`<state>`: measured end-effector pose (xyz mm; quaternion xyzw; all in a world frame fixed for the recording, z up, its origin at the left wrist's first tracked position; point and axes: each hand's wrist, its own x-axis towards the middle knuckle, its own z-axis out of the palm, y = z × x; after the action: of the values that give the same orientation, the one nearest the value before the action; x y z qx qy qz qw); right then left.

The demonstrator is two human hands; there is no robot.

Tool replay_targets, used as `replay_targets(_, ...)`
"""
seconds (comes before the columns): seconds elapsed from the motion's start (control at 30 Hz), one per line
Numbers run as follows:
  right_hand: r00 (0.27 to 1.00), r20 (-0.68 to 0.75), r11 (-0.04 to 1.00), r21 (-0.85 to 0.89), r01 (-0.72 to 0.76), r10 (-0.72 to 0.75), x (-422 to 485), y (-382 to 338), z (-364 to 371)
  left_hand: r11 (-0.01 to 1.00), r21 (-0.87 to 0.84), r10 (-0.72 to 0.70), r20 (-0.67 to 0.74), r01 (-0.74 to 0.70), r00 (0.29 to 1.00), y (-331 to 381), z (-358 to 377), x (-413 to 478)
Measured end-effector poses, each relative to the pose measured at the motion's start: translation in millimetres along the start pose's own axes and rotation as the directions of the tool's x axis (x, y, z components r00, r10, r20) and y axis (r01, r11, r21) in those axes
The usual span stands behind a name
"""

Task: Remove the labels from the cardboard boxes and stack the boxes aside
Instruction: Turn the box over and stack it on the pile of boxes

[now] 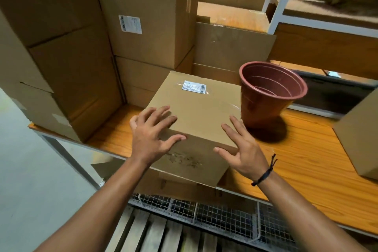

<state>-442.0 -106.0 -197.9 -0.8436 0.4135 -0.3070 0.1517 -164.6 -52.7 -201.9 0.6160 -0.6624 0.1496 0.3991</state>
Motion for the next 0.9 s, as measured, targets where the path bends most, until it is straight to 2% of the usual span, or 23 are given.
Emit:
replay_targets(0.1, 0.998, 0.041, 0.999, 0.024, 0.036, -0.037, -0.9, 4.8, -13.5, 0.984, -0.132, -0.118, 0.025, 0.12, 0.993, -5.5, -11.9, 8.8)
replay_targets(0.17, 0.999, 0.0, 0.982, 0.187, -0.041, 0.041, 5.4, 6.0, -20.2, 0.912, -0.283, -0.284, 0.086, 0.296, 0.955, -13.9, -21.8, 19.4)
replay_targets(0.2, 0.993, -0.016, 0.954, 0.281, -0.107, 0.116, 12.5, 7.7, -22.2, 0.842, -0.363, -0.371, 0.147, 0.399, 0.917, -19.1, -24.9, 25.8)
replay_targets(0.27, 0.968, 0.02, 0.897, 0.372, -0.238, 0.248, 32.5, 13.1, -24.8, 0.662, -0.462, -0.464, 0.366, 0.591, 0.806, -27.9, -29.3, 41.0)
replay_targets(0.33, 0.952, 0.11, 0.862, 0.403, -0.307, 0.287, 53.5, 19.4, -26.0, 0.478, -0.471, -0.424, 0.616, 0.742, 0.664, -29.4, -31.1, 53.9)
replay_targets(0.37, 0.945, 0.154, 0.849, 0.415, -0.328, 0.289, 62.5, 21.4, -25.3, 0.434, -0.459, -0.377, 0.689, 0.775, 0.619, -27.1, -31.0, 58.3)
replay_targets(0.5, 0.919, 0.27, 0.896, 0.265, -0.357, 0.286, 75.8, 22.7, -27.1, 0.45, -0.428, -0.333, 0.735, 0.784, 0.591, -13.3, -31.0, 67.3)
replay_targets(0.63, 0.914, 0.233, 0.9, 0.211, -0.381, 0.333, 49.3, 30.8, -50.5, 0.505, -0.382, -0.253, 0.791, 0.774, 0.557, 6.6, -28.7, 61.7)
replay_targets(0.77, 0.904, 0.209, 0.891, 0.192, -0.411, 0.372, 16.2, 45.7, -90.1, 0.537, -0.4, -0.158, 0.817, 0.742, 0.555, 41.6, -14.4, 58.6)
replay_targets(0.9, 0.859, 0.25, 0.843, 0.204, -0.497, 0.446, -8.0, 59.0, -120.1, 0.649, -0.374, -0.105, 0.818, 0.662, 0.566, 71.4, 2.7, 59.7)
